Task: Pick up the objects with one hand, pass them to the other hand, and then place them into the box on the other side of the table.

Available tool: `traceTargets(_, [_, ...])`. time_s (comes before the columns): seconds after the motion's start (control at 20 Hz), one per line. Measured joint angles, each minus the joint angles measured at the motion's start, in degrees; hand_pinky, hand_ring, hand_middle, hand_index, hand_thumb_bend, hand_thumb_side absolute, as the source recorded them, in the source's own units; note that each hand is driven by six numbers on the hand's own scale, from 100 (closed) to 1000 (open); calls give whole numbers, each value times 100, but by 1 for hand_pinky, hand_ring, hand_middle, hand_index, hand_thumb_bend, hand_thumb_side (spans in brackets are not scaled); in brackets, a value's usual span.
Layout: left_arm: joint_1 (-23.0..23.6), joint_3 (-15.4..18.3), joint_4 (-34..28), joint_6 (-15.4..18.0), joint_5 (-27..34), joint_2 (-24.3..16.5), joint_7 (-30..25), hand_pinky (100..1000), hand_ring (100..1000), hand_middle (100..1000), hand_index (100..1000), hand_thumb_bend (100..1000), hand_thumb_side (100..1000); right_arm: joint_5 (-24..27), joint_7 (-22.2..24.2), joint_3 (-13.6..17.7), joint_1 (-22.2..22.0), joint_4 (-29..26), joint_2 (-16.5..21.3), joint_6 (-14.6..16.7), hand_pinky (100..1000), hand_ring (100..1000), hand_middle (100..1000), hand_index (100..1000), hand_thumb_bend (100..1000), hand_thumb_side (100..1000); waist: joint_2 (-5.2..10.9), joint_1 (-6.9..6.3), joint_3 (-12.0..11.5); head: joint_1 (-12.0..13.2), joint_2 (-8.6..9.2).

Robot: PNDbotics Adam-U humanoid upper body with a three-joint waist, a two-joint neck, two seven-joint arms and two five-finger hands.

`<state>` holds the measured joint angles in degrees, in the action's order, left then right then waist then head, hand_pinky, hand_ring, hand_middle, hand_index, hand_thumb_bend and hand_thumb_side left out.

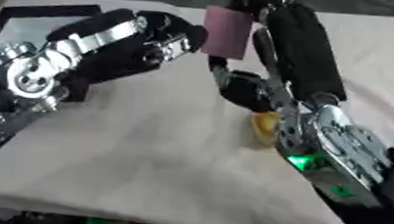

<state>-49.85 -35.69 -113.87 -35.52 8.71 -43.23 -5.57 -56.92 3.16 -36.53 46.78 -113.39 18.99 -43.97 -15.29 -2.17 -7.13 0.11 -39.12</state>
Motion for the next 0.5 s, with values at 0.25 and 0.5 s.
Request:
traceTargets(0.25, [3, -35, 0, -64, 31, 0, -43, 1000, 877, 797, 899, 322, 1000, -51, -17, -33, -18, 0, 0, 61, 754, 667, 541, 478, 100, 100, 0, 0, -1, 4, 1])
traceTargets(0.5, [3, -54, 0, -76, -24, 1, -167, 1000, 881, 803, 899, 325, 1000, -83, -50, -50, -18, 0, 0, 119, 754, 665, 541, 477, 100, 100, 0, 0, -1, 8, 2])
